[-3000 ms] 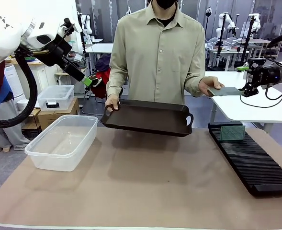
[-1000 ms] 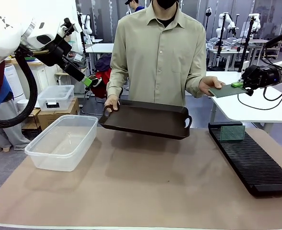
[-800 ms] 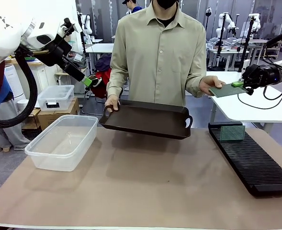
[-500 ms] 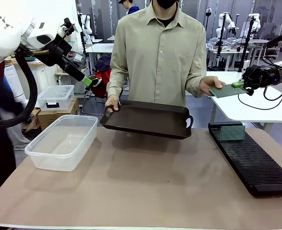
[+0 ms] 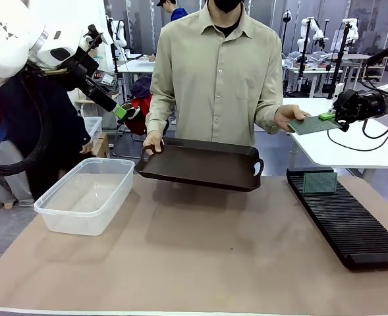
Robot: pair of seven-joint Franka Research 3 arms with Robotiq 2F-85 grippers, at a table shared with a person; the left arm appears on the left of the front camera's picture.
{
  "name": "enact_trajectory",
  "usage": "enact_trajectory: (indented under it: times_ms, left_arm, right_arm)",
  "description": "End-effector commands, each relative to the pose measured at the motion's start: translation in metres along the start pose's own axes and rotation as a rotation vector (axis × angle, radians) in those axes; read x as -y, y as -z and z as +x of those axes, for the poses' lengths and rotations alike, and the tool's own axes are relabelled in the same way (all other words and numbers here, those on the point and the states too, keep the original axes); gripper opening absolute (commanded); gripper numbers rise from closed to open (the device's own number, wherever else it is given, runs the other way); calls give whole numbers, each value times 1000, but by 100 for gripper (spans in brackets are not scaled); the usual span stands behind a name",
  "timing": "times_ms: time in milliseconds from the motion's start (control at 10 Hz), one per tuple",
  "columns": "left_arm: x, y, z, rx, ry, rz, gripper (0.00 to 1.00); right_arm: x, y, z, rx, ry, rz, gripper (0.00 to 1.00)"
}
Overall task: Sort PCBs into racks and boxes based on the side picked up.
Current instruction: If the short side of the Blank PCB is picked up, insert it into the PCB Rack ; if the long side is picked up, place it in the Organizing box.
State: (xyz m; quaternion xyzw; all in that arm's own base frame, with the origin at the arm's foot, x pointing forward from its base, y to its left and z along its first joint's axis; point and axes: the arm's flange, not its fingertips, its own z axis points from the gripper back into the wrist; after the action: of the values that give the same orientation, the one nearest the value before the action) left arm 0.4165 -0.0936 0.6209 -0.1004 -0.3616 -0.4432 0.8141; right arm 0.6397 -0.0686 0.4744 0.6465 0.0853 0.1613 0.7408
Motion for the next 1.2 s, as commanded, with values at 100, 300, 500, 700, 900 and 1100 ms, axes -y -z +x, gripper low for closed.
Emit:
enact_trajectory:
  times_ms: [100,300,500,700,900,1100]
  left_arm:
    - [0,0,-2,-2,-7,-1,100]
    - [0,0,-2,-2,-7,-1,100]
    - [0,0,-2,-2,-7,-1,100]
    - [0,0,-2,-2,-7,-1,100]
    - [0,0,-2,-2,-7,-1,100]
    - [0,0,-2,-2,-7,-1,100]
  right_arm:
    - [-1,2,1,-3,12,0,0]
    - [-1,2,1,-3,12,0,0]
    - [-1,0,-1,5,-7,-6,2]
    - [0,0,0,1,0,0,2]
    - [0,0,0,1,0,0,2]
    - [-4,-6,-8,-3,-76,-8,2]
